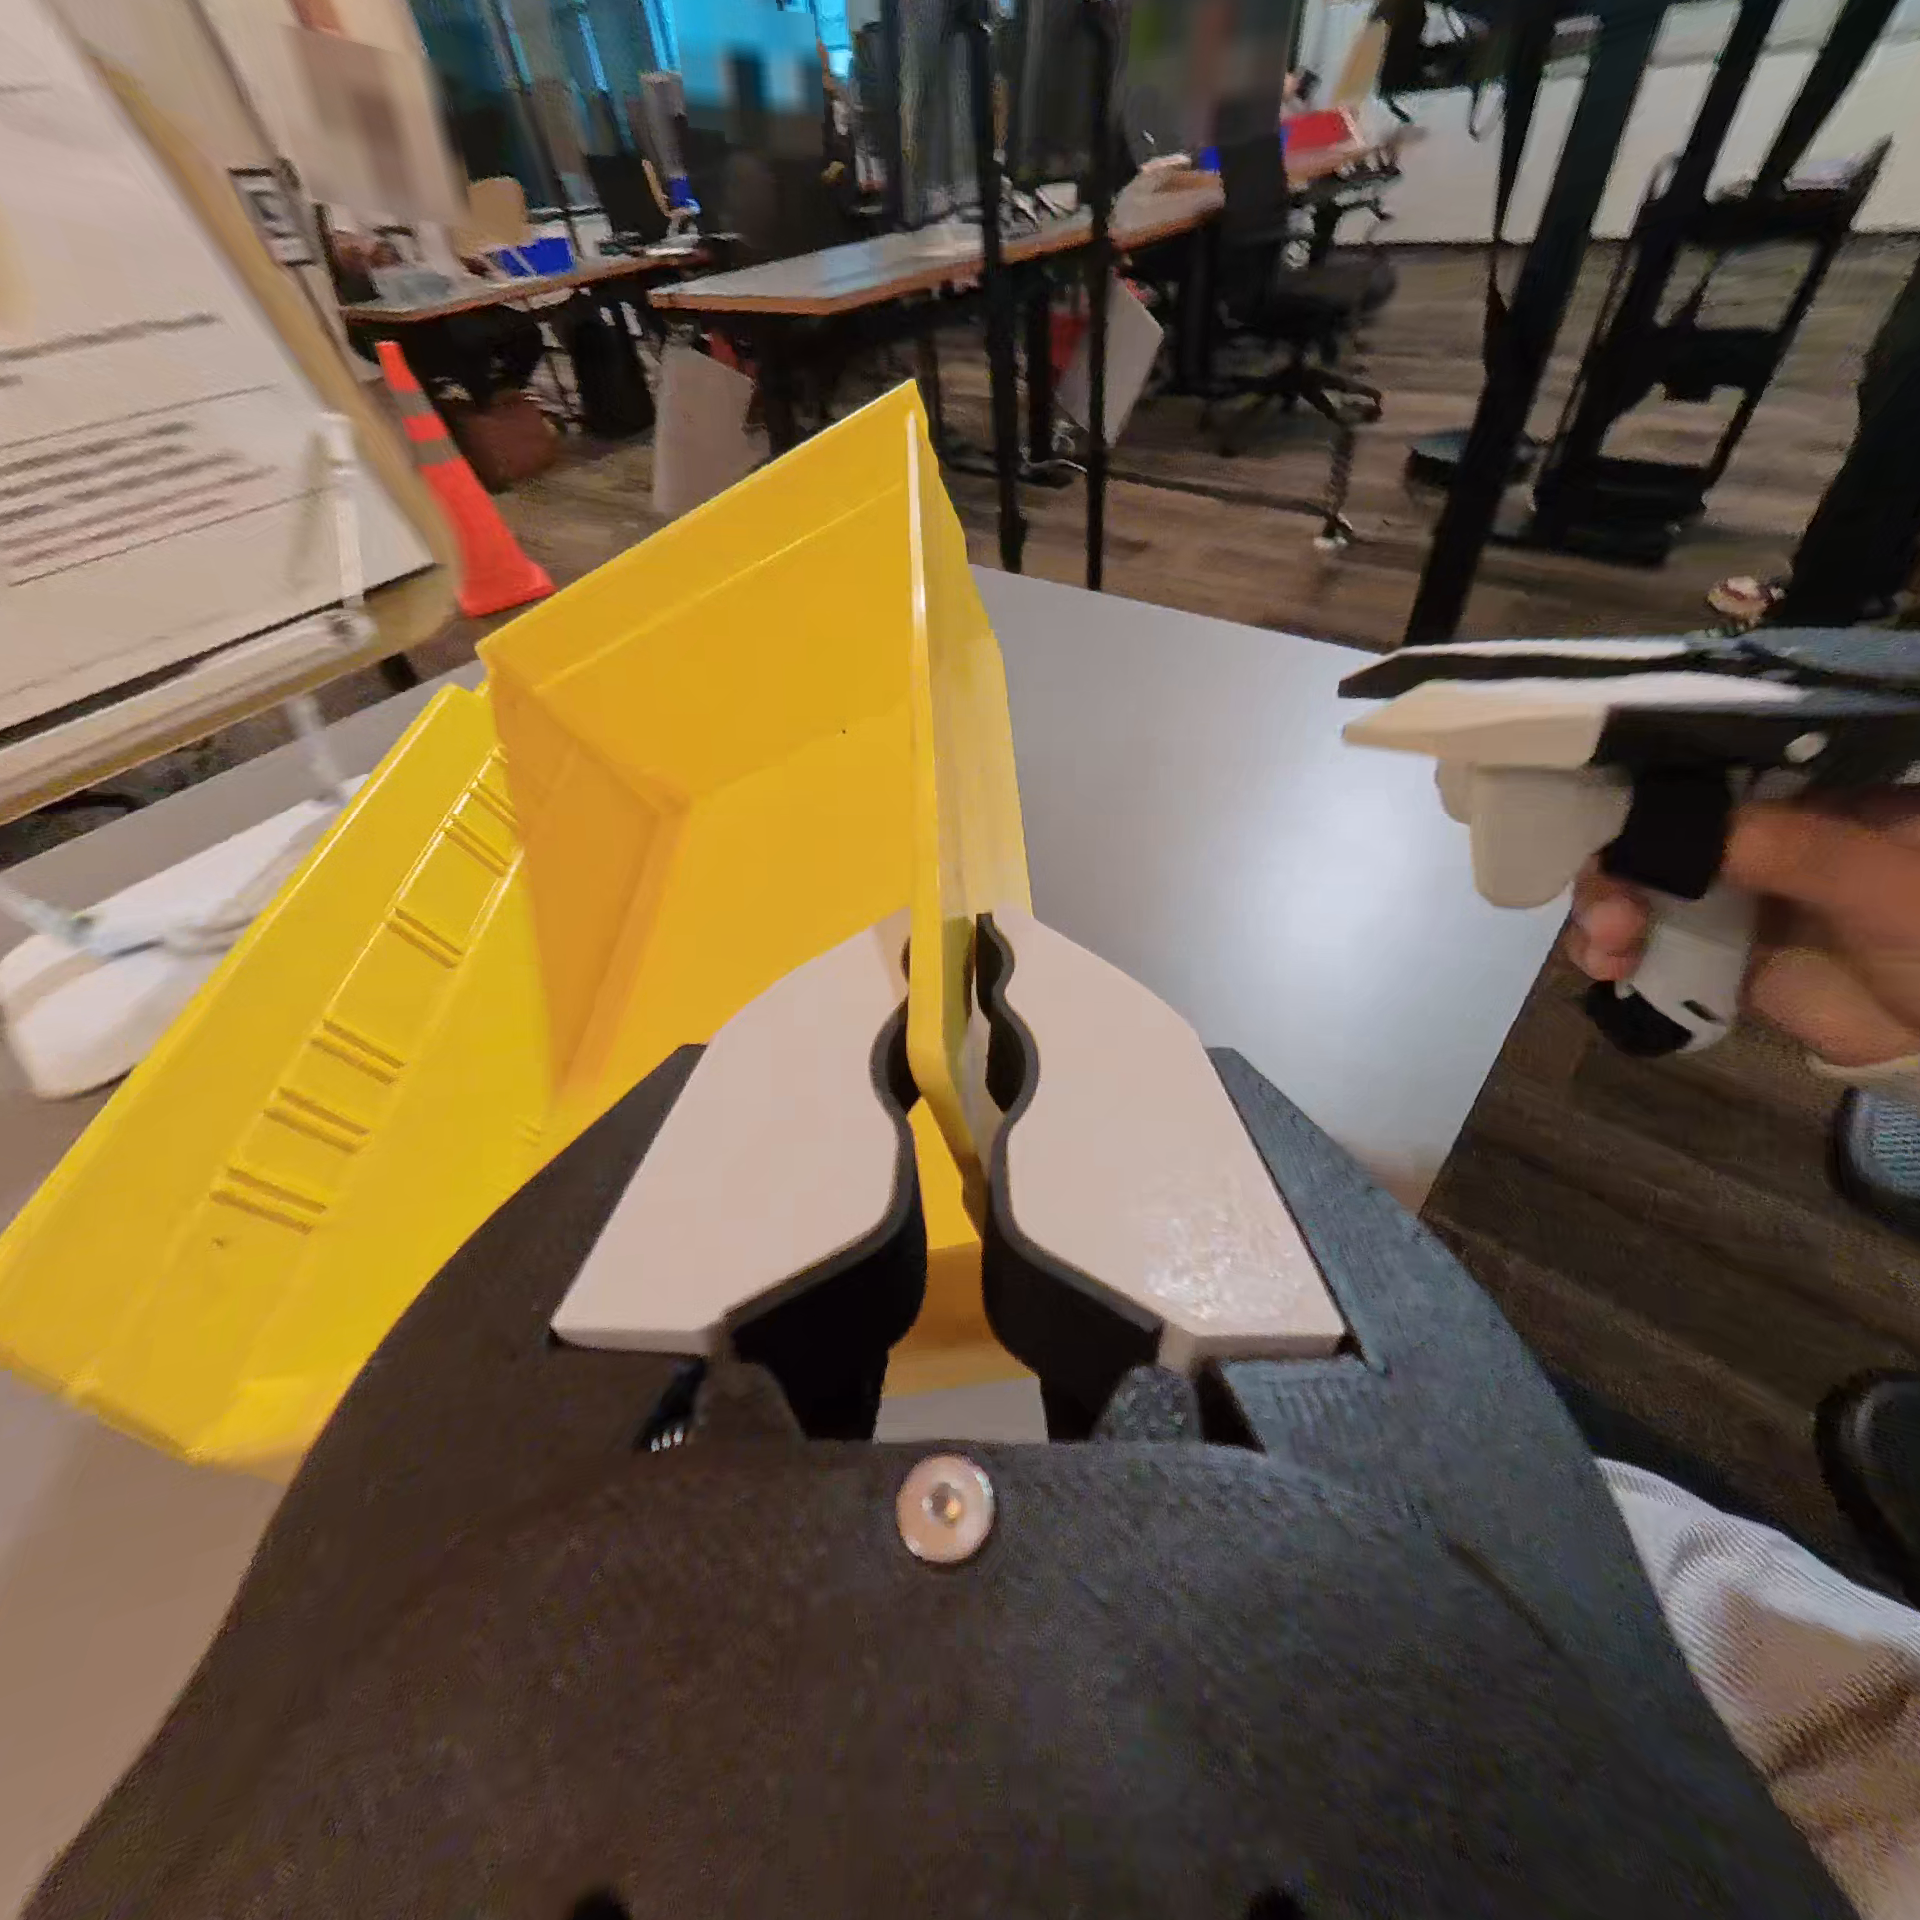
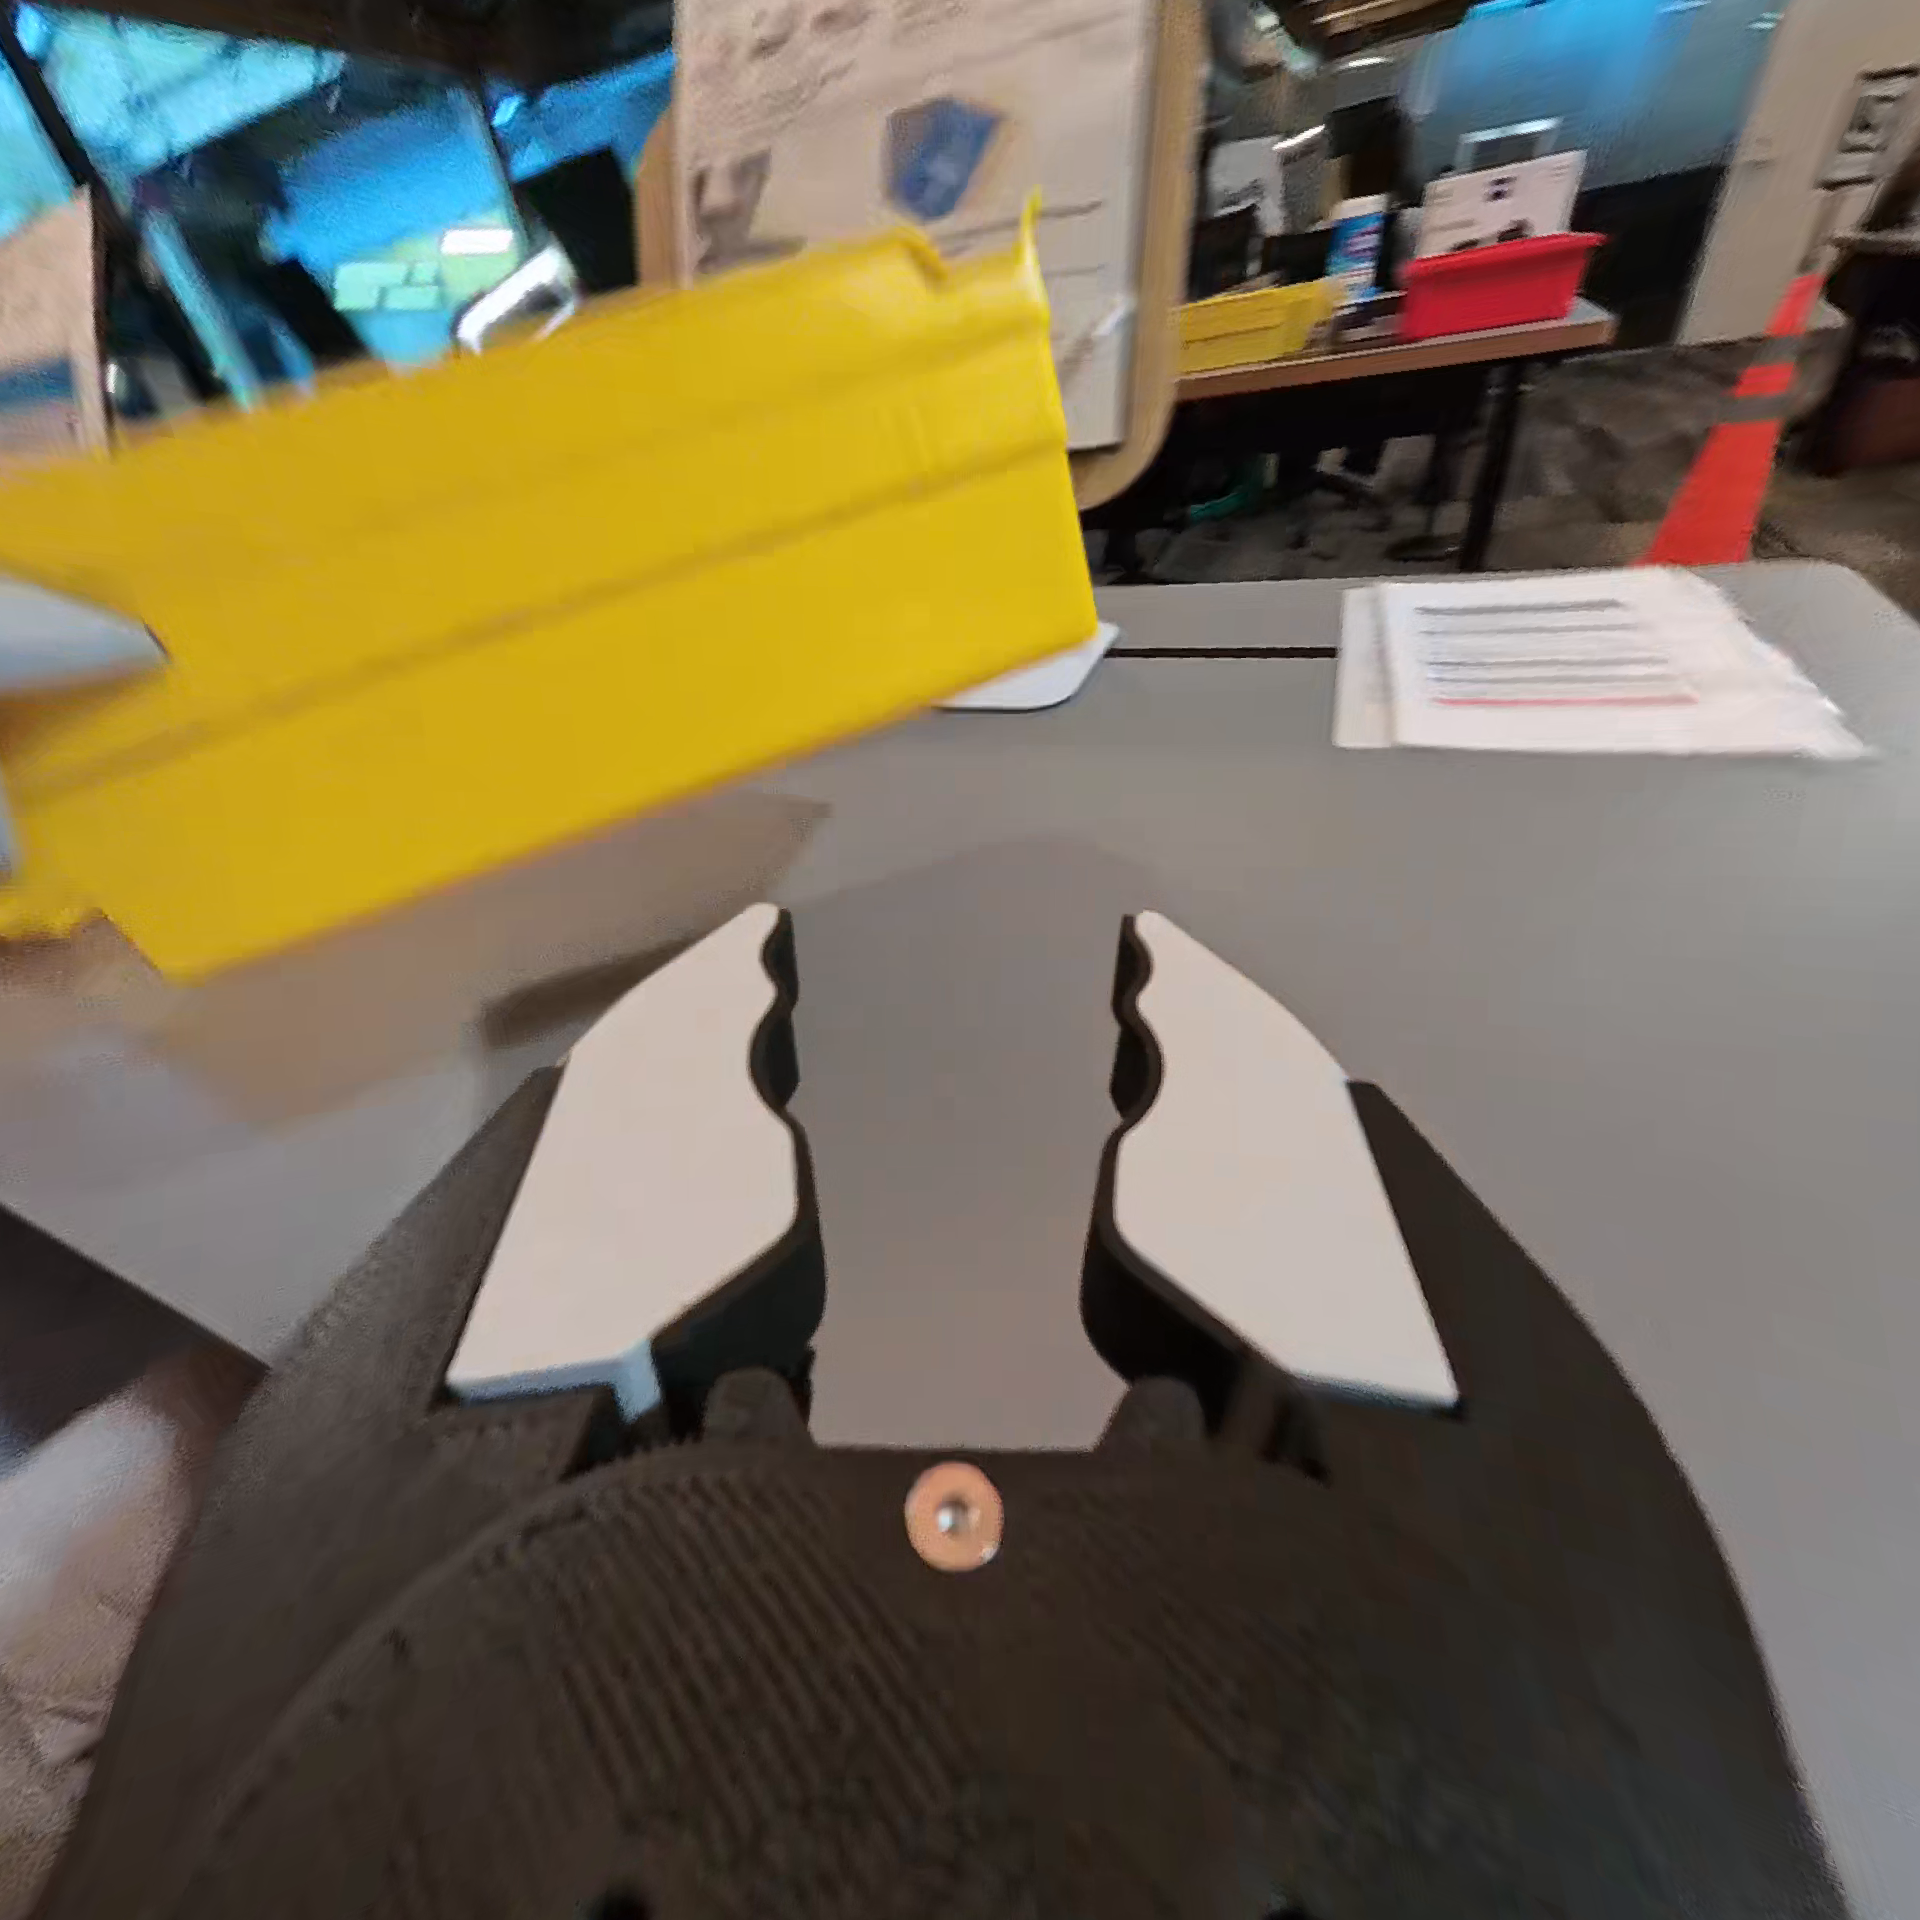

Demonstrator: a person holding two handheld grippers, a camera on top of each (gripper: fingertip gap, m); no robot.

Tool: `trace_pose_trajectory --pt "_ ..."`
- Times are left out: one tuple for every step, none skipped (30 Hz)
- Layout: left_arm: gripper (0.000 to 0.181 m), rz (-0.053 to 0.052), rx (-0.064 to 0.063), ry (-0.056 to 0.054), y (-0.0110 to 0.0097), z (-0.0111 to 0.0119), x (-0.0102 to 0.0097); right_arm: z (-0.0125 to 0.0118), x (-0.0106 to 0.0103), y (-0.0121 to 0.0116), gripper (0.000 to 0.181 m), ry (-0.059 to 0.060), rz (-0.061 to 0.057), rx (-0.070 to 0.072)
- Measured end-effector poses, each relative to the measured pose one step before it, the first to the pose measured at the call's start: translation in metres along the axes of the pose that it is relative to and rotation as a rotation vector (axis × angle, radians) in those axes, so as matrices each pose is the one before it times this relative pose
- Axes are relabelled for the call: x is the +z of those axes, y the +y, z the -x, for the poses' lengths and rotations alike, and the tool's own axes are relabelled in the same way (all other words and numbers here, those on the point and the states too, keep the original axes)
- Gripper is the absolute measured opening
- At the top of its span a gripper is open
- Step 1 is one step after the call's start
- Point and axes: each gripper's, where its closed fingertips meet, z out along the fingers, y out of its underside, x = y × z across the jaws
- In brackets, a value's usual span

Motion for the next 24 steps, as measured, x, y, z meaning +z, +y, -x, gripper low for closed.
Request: trace_pose_trajectory --pt "0.004 0.0099 0.0204 0.0154 0.00106 -0.01003 0.0163 -0.01024 -0.01093 -0.00355 0.058 0.0179 -0.0291 0.0608" --pt "0.004 0.0057 0.0155 0.0113 0.00002 -0.00883 0.01557 -0.0084 -0.00924 -0.00399 0.058 0.0112 -0.0302 0.0645" --pt "0.004 0.0028 0.0088 0.0102 -0.0004 -0.00791 0.01493 -0.00668 -0.00748 -0.00376 0.058 0.0053 -0.0278 0.0629" --pt "0.004 0.0012 0.0054 0.0098 -0.00029 -0.00719 0.01427 -0.00523 -0.00596 -0.00315 0.058 0.0007 -0.0231 0.0567" --pt "0.004 0.0001 0.0041 0.009 0.00001 -0.00674 0.0135 -0.00437 -0.0046 -0.00247 0.059 0.0001 -0.0171 0.0469" --pt "0.004 0.0016 -0.0004 0.009 0.00062 -0.00648 0.01317 -0.00406 -0.00367 -0.00164 0.06 0.0026 -0.0111 0.0338" --pt "0.004 0.0035 -0.0046 0.0095 0.00102 -0.00648 0.01255 -0.00391 -0.0028 -0.00082 0.06 0.0059 -0.0054 0.0234" --pt "0.004 0.007 -0.0035 0.0103 0.00165 -0.00649 0.01197 -0.00346 -0.00226 -0.00077 0.06 0.0067 -0.0027 0.0163" --pt "0.004 0.0092 -0.0041 0.011 0.00255 -0.00626 0.01139 -0.00286 -0.00184 -0.00105 0.061 0.0051 -0.0035 0.0088" --pt "0.004 0.0011 0.0076 0.0116 0.00174 -0.00693 0.01025 -0.00231 -0.00144 -0.00146 0.061 0.0046 -0.0044 0.0028" --pt "0.004 -0.0055 0.0345 -0.0106 0.00024 -0.00524 0.00829 -0.00243 -0.00125 -0.00188 0.061 0.0049 -0.0055 0.0001" --pt "0.005 0.0015 0.0168 0.0035 0.00035 -0.00649 0.00722 -0.00295 -0.0009 -0.00191 0.062 0.0077 -0.0058 -0.0022" --pt "0.004 0.0048 0.0117 0.0096 0.00095 -0.00665 0.00698 -0.0042 -0.00079 -0.00152 0.064 0.0131 -0.0046 -0.0069" --pt "0.005 0.0015 0.0185 -0.0004 0.00084 -0.00512 0.00702 -0.00487 -0.00037 -0.00099 0.065 0.0147 -0.0028 -0.0117" --pt "0.004 0.0006 0.013 -0.0009 0.00109 -0.00488 0.00727 -0.00479 -0.00013 -0.00025 0.065 0.0115 0.0014 -0.008" --pt "0.004 0.0118 0.013 -0.0014 0.00224 -0.00501 0.00811 -0.00467 0.00007 0.00038 0.066 0.0099 0.0054 0.003" --pt "0.004 0.0161 0.0001 0.0048 0.00189 -0.00563 0.0079 -0.00442 -0.00007 0.00025 0.066 0.0097 0.0038 0.0124" --pt "0.004 0.0216 -0.0178 0.0094 0.00164 -0.00555 0.00765 -0.00386 -0.00036 -0.00056 0.067 0.0082 -0.0014 0.0161" --pt "0.004 0.0183 -0.0031 -0.0065 0.00052 -0.00312 0.00665 -0.00333 -0.00064 -0.00131 0.067 0.0074 -0.0061 0.0159" --pt "0.005 0.0036 -0.0047 -0.0064 -0.00148 -0.00231 0.00585 -0.00287 -0.00065 -0.00163 0.068 0.0076 -0.007 0.0128" --pt "0.005 0.0008 -0.01 -0.0017 -0.00203 -0.00186 0.00532 -0.00291 -0.00073 -0.0017 0.069 0.011 -0.0064 0.0053" --pt "0.005 0.0077 -0.012 0.0072 -0.001 -0.00234 0.00518 -0.00328 -0.00101 -0.00204 0.069 0.0154 -0.0078 -0.0045" --pt "0.005 0.0086 -0.0268 0.0193 -0.00057 -0.00354 0.00449 -0.00335 -0.0014 -0.00247 0.069 0.0187 -0.0107 -0.0111" --pt "0.007 0.0004 -0.034 0.0304 -0.00124 -0.0045 0.00327 -0.00325 -0.00161 -0.00288 0.07 0.0191 -0.0127 -0.0135"
